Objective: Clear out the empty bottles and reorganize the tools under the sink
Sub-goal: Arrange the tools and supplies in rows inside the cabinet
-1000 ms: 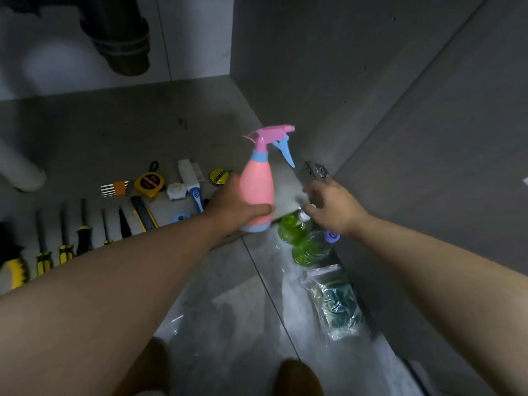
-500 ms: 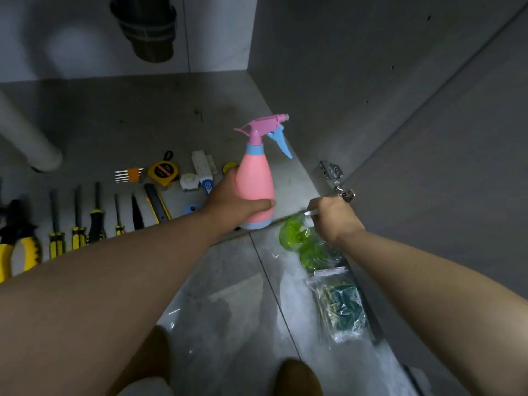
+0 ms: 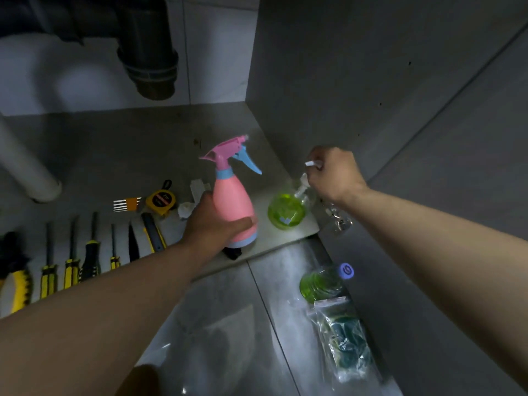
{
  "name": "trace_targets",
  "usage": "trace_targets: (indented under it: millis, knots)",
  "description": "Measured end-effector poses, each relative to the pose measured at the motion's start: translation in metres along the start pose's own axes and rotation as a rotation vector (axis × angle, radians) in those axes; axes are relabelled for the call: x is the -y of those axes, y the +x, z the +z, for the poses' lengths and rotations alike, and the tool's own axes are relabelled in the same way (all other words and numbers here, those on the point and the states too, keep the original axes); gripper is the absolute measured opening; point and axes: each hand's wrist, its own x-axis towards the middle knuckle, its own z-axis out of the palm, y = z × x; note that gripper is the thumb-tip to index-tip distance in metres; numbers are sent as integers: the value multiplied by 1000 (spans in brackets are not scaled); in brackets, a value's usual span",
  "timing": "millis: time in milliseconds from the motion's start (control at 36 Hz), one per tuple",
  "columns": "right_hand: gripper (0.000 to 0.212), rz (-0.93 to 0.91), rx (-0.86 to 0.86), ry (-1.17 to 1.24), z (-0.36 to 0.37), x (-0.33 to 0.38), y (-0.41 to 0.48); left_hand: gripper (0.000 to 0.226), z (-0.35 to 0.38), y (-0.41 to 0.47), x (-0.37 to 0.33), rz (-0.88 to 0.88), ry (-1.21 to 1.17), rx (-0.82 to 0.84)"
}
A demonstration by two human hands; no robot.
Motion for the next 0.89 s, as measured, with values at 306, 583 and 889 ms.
trace_targets:
  millis: [306,583,889]
  knots:
    - [24,54,-59,58,38,-8,81,85,-6,26,-17,-38,-236,-25]
    - [38,29,-26,259,55,-8,77,84,-1,32,-23,-23,-211,-18]
    - [73,71,313,840,92,45,-30,73,4,30,-19,102,-48,26]
